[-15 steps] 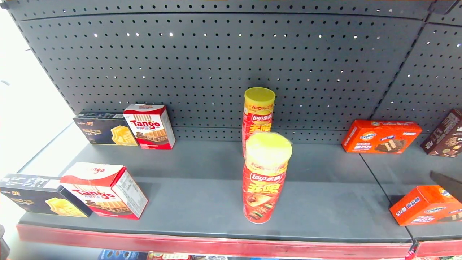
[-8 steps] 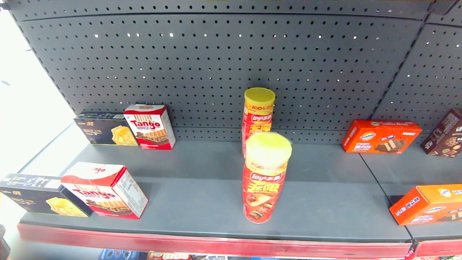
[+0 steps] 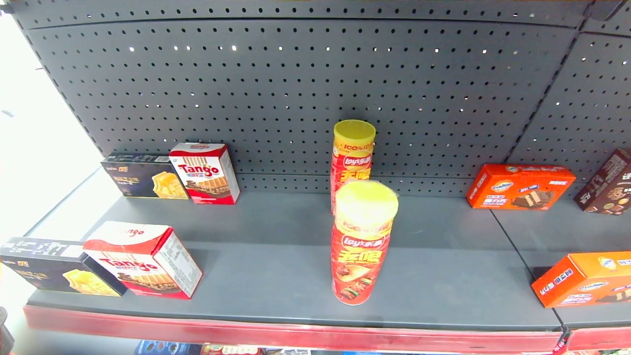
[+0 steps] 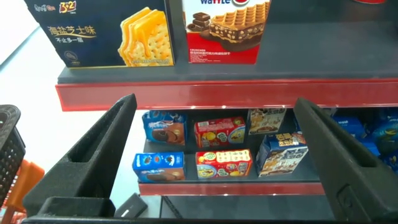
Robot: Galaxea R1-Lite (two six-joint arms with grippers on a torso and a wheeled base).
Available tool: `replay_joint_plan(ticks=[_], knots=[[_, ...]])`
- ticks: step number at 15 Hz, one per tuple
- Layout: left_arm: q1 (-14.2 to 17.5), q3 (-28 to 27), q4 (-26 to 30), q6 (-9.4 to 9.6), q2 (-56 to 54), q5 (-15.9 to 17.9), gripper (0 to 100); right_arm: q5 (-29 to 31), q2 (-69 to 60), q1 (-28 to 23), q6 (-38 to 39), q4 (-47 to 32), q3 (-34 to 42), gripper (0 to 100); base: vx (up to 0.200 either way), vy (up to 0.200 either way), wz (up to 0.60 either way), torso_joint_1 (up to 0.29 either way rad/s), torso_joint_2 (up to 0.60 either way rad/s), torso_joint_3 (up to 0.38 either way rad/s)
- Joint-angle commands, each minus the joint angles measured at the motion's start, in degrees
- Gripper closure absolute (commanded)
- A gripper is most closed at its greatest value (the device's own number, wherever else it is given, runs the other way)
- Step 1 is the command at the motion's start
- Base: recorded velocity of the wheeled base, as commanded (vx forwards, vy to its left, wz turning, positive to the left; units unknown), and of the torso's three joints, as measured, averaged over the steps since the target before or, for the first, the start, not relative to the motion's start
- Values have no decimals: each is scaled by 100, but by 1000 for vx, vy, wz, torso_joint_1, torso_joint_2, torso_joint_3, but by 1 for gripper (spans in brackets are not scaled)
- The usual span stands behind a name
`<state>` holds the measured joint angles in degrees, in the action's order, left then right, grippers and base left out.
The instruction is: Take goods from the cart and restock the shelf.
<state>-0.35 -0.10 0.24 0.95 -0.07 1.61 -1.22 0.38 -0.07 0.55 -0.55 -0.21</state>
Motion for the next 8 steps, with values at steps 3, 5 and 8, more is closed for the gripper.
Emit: replay_joint_plan(ticks=[3,5,8], knots=[[0,1,2,10,7,-3,0,-1,-11,-1,-2,11,12,0,0,0,0,0,0,0],[0,10,2,54,7,24,0,8,-11,-1,7,20,12,0,0,0,0,0,0,0],[0,10,2,63,7,-3,0,8,-11,-1,7,20,12,0,0,0,0,0,0,0]])
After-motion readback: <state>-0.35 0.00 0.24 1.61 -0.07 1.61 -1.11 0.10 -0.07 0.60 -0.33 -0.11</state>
